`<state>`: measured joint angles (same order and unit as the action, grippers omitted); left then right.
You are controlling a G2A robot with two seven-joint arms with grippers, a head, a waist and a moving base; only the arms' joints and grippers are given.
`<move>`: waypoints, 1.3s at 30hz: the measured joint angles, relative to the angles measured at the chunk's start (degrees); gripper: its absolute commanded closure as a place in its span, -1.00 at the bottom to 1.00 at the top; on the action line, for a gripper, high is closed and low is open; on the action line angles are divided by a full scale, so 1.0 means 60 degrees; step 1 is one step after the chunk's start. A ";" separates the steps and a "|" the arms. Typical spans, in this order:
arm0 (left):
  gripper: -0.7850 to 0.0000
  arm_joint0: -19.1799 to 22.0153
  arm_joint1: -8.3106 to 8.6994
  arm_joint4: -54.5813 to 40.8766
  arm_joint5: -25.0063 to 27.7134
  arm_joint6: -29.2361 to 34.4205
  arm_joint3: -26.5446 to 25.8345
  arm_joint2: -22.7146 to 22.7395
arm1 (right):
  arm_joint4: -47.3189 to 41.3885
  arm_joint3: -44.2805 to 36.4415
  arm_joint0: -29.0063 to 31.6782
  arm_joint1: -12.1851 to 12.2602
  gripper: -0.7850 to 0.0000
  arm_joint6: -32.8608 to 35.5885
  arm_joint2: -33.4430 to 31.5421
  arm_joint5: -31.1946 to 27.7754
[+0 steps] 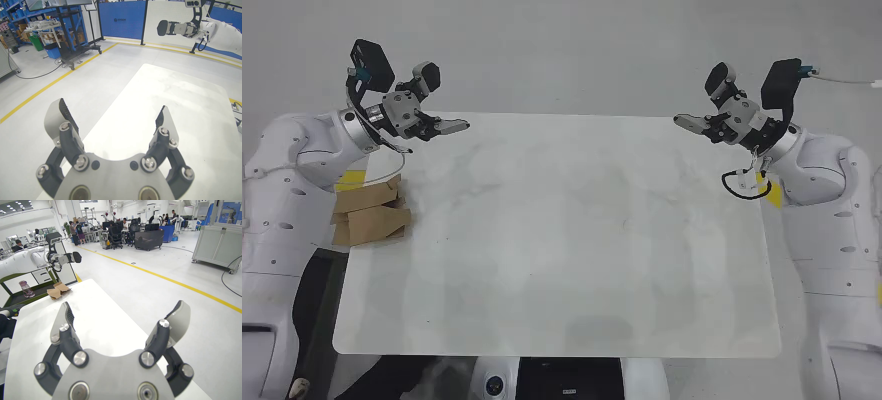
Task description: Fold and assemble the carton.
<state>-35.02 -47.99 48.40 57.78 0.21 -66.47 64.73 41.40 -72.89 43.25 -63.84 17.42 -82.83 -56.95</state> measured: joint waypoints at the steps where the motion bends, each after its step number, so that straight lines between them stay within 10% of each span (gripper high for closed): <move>1: -1.00 0.0000 0.0000 0.0000 0.0000 0.0000 0.0000 0.0000 | 0.0000 0.0000 0.0000 0.0000 -1.00 0.0000 0.0000 0.0000; 19: -1.00 -0.0375 0.0174 -0.0581 0.0028 0.0439 0.0344 0.0651 | 0.0000 0.0000 0.0000 0.0000 -1.00 0.0000 0.0000 0.0000; 39: -1.00 0.0922 0.0468 -0.3300 0.0036 0.3616 0.4531 0.0974 | 0.0000 0.0000 0.0000 0.0000 -1.00 0.0000 0.0000 0.0000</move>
<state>-29.49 -45.18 28.60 58.00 21.91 -39.28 70.57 41.40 -72.89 43.25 -63.84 17.42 -82.83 -56.95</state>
